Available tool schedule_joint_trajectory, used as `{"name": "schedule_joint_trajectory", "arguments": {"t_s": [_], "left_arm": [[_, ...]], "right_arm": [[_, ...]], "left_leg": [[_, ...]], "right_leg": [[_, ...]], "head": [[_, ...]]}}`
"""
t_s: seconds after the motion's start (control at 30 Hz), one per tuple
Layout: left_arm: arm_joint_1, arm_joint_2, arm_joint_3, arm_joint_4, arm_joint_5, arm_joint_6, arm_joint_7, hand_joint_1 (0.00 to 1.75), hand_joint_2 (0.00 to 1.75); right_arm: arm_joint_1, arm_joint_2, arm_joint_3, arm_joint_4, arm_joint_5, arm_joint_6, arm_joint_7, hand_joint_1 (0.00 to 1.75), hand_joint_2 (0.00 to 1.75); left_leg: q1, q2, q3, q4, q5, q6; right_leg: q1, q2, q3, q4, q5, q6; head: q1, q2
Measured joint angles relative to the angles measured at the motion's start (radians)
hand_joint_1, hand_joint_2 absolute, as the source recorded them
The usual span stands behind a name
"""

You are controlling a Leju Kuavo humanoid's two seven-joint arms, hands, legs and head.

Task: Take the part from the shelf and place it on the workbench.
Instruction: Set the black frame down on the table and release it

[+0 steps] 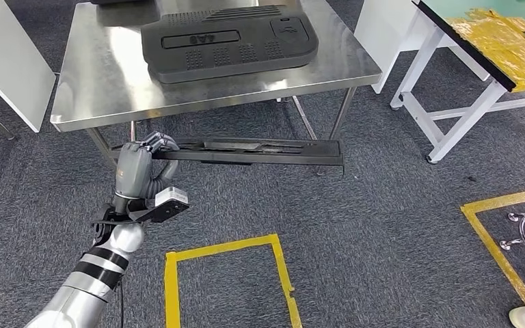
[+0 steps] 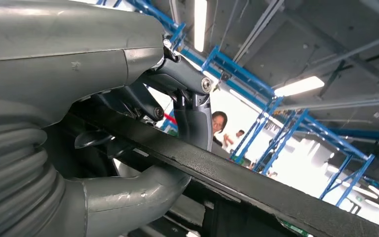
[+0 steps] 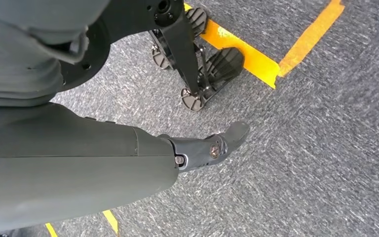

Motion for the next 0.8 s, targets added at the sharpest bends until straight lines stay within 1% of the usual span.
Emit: {"name": "schedule_joint_trajectory", "arguments": {"t_s": [0.13,0.2,0.23,0.27,0.33,0.37,0.4,0.43,0.47,0.5,0.53,0.57,0.6,0.63,0.7,0.73,0.77,0.8], "left_arm": [[-0.033,0.001,-0.012,0.000,0.000,0.000,0.016,1.75,1.75],[-0.043,0.001,-0.017,-0.003,0.000,0.000,0.018,1.75,1.75],[-0.048,0.001,-0.019,-0.005,0.000,0.000,0.019,1.75,1.75],[-0.052,0.001,-0.022,-0.006,0.000,0.000,0.020,1.75,1.75],[-0.058,0.001,-0.025,-0.006,0.001,0.000,0.024,1.75,1.75],[-0.059,0.001,-0.026,-0.006,0.002,0.000,0.028,1.75,1.75],[-0.060,0.001,-0.028,-0.005,0.002,0.000,0.032,1.75,1.75],[-0.063,0.001,-0.031,-0.004,0.002,0.000,0.038,1.75,1.75],[-0.069,0.001,-0.034,-0.002,0.002,0.000,0.044,1.75,1.75],[-0.079,0.001,-0.037,0.000,0.002,0.000,0.051,1.75,1.75],[-0.091,0.002,-0.040,0.003,0.001,0.000,0.060,1.75,1.75],[-0.105,0.002,-0.042,0.006,0.000,-0.001,0.068,1.75,1.75],[-0.120,0.003,-0.045,0.010,0.000,-0.001,0.075,1.75,1.75],[-0.133,0.003,-0.048,0.013,-0.001,-0.002,0.080,1.75,1.75],[-0.152,0.004,-0.052,0.020,-0.002,-0.004,0.088,1.75,1.75],[-0.158,0.006,-0.054,0.023,-0.002,-0.005,0.091,1.75,1.75],[-0.164,0.007,-0.055,0.026,-0.002,-0.006,0.094,1.75,1.75],[-0.170,0.008,-0.057,0.030,-0.002,-0.007,0.096,1.75,1.75]], "right_arm": [[0.000,0.002,0.000,0.000,0.006,0.000,0.004,0.00,0.00],[-0.001,0.003,0.000,0.000,0.007,-0.001,0.005,0.00,0.00],[-0.002,0.003,0.000,0.000,0.007,-0.001,0.005,0.00,0.00],[-0.003,0.003,0.000,0.000,0.007,-0.001,0.005,0.00,0.00],[-0.005,0.004,0.000,0.000,0.009,-0.001,0.006,0.00,0.00],[-0.006,0.003,0.000,0.000,0.011,-0.001,0.008,0.00,0.00],[-0.006,0.003,0.000,0.000,0.012,-0.001,0.009,0.00,0.00],[-0.005,0.003,0.000,0.000,0.015,-0.002,0.011,0.00,0.00],[-0.006,0.003,0.000,0.000,0.017,-0.002,0.012,0.00,0.00],[-0.007,0.004,0.000,0.000,0.020,-0.002,0.013,0.00,0.00],[-0.010,0.005,0.000,-0.001,0.023,-0.002,0.014,0.00,0.00],[-0.013,0.006,0.000,-0.001,0.026,-0.002,0.015,0.00,0.00],[-0.015,0.008,0.001,-0.001,0.028,-0.002,0.016,0.00,0.00],[-0.016,0.008,0.001,-0.001,0.029,-0.002,0.017,0.00,0.00],[-0.017,0.008,0.001,-0.001,0.032,-0.002,0.018,0.00,0.00],[-0.017,0.008,0.001,-0.001,0.033,-0.002,0.018,0.00,0.00],[-0.018,0.008,0.002,-0.001,0.033,-0.002,0.018,0.00,0.00],[-0.018,0.009,0.002,-0.001,0.034,-0.002,0.018,0.00,0.00]], "left_leg": [[-0.008,0.000,-0.001,0.000,0.000,0.013],[-0.002,0.004,0.005,-0.010,0.005,0.021],[0.002,0.006,0.008,-0.016,0.007,0.026],[0.006,0.008,0.011,-0.021,0.009,0.029],[0.007,0.011,0.013,-0.023,0.008,0.032],[0.007,0.013,0.013,-0.023,0.007,0.031],[0.008,0.013,0.014,-0.022,0.006,0.030],[0.011,0.013,0.015,-0.022,0.004,0.027],[0.014,0.013,0.018,-0.022,0.001,0.022],[0.015,0.013,0.021,-0.021,-0.002,0.015],[0.015,0.012,0.023,-0.020,-0.005,0.007],[0.013,0.012,0.024,-0.020,-0.008,-0.002],[0.011,0.012,0.025,-0.021,-0.010,-0.009],[0.010,0.012,0.027,-0.024,-0.012,-0.015],[0.014,0.014,0.029,-0.022,-0.019,-0.025],[0.017,0.014,0.021,-0.001,-0.032,-0.027],[0.018,0.014,0.000,0.042,-0.052,-0.029],[0.017,0.014,-0.034,0.107,-0.080,-0.029]], "right_leg": [[-0.007,0.000,0.000,-0.004,0.003,0.019],[-0.007,-0.002,-0.008,0.005,-0.003,0.025],[-0.006,-0.006,-0.023,0.031,-0.015,0.024],[-0.006,-0.011,-0.050,0.080,-0.035,0.021],[-0.007,-0.018,-0.122,0.220,-0.084,0.014],[-0.009,-0.020,-0.153,0.273,-0.097,0.015],[-0.010,-0.021,-0.166,0.291,-0.096,0.020],[-0.012,-0.022,-0.158,0.270,-0.081,0.028],[-0.014,-0.025,-0.129,0.209,-0.053,0.038],[-0.016,-0.031,-0.092,0.134,-0.026,0.047],[-0.014,-0.034,-0.059,0.070,-0.006,0.049],[-0.012,-0.035,-0.036,0.028,0.005,0.044],[-0.009,-0.034,-0.027,0.013,0.005,0.036],[-0.005,-0.030,-0.025,0.014,0.003,0.025],[-0.008,-0.027,-0.020,0.015,-0.002,0.007],[-0.010,-0.025,-0.014,0.014,-0.005,-0.003],[-0.010,-0.024,-0.008,0.013,-0.009,-0.013],[-0.007,-0.023,-0.001,0.013,-0.014,-0.021]], "head": [[-0.001,0.000],[0.000,0.000],[0.002,0.000],[0.004,0.000],[0.007,0.000],[0.007,0.000],[0.007,0.000],[0.007,0.000],[0.007,0.000],[0.008,0.000],[0.010,0.000],[0.010,0.000],[0.010,0.000],[0.008,0.000],[0.005,0.000],[0.005,0.000],[0.004,0.000],[0.004,0.000]]}}
